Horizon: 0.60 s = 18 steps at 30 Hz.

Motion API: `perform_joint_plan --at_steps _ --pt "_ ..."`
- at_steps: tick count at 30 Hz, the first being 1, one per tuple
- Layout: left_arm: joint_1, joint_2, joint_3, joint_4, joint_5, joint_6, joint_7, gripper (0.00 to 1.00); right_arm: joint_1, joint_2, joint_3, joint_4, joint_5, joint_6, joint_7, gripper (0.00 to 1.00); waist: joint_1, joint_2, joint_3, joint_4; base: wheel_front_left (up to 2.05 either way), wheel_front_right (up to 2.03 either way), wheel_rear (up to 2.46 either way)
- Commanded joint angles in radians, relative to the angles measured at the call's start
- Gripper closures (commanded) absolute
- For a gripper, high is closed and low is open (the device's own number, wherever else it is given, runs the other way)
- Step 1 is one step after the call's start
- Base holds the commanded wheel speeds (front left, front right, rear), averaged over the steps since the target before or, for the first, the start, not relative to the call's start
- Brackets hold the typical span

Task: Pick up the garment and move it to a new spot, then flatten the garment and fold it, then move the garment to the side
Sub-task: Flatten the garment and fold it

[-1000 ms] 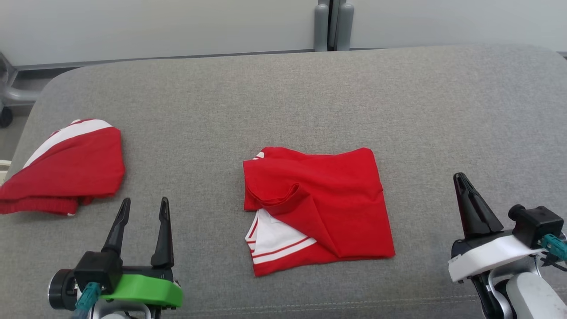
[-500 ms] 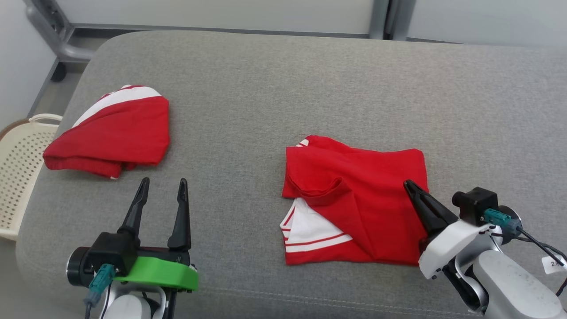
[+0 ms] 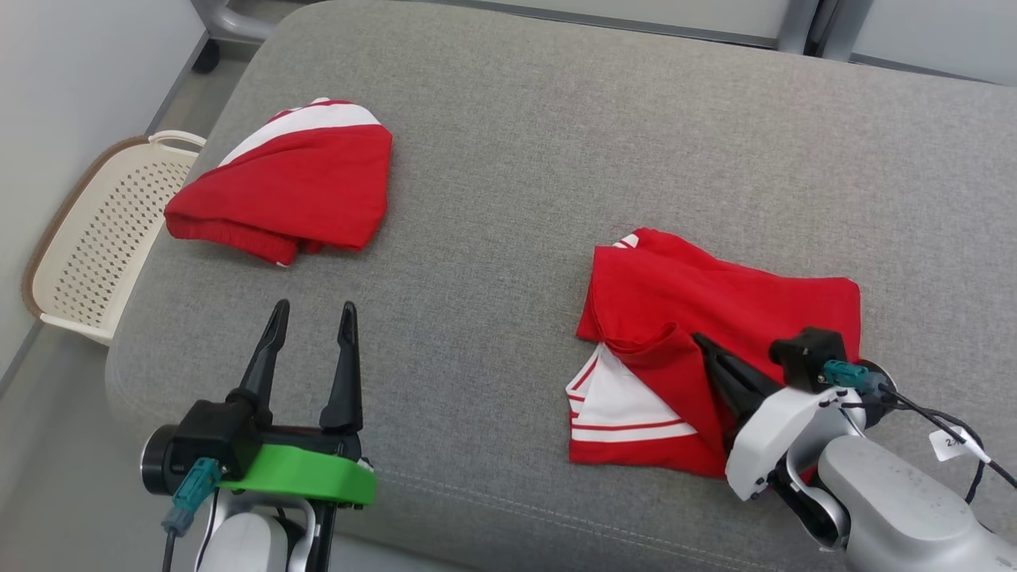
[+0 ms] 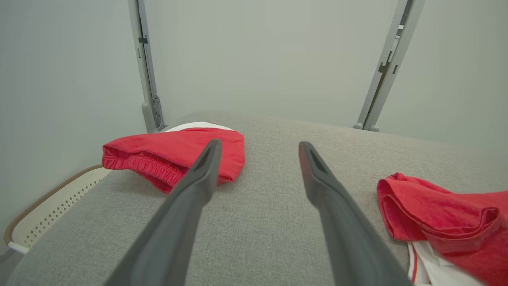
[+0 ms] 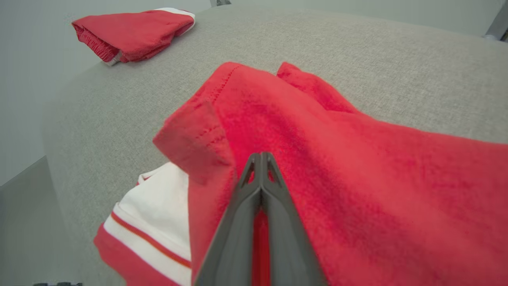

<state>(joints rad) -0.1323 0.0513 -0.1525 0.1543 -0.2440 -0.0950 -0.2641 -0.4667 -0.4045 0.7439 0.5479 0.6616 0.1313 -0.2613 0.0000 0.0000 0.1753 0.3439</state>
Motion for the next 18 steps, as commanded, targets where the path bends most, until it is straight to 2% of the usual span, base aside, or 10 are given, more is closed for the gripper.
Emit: perform_joint_plan --at_steps 1,11,15,18 --pt "-0.006 0.000 0.002 -0.006 -0.004 0.007 0.000 0.00 -0.012 -0.005 0.018 -0.007 0.011 -0.001 -0.003 1.00 0.0000 0.0000 0.011 0.003 0.00 0.00 0.00" --pt "-0.031 0.000 -0.004 -0.007 0.000 0.008 0.000 0.00 -0.006 0.002 0.181 -0.110 0.084 -0.001 -0.004 1.00 0.0000 0.0000 0.029 -0.030 0.00 0.00 0.00" --pt "-0.032 0.000 0.002 -0.011 0.007 0.009 0.000 0.00 -0.006 0.014 0.118 -0.137 0.084 -0.001 -0.004 1.00 0.0000 0.0000 0.035 -0.049 0.00 0.00 0.00" --pt "-0.027 0.000 0.011 -0.012 0.016 0.009 0.000 0.00 0.027 0.035 0.000 -0.165 0.055 -0.001 -0.004 1.00 0.0000 0.0000 0.031 -0.070 0.00 0.00 0.00"
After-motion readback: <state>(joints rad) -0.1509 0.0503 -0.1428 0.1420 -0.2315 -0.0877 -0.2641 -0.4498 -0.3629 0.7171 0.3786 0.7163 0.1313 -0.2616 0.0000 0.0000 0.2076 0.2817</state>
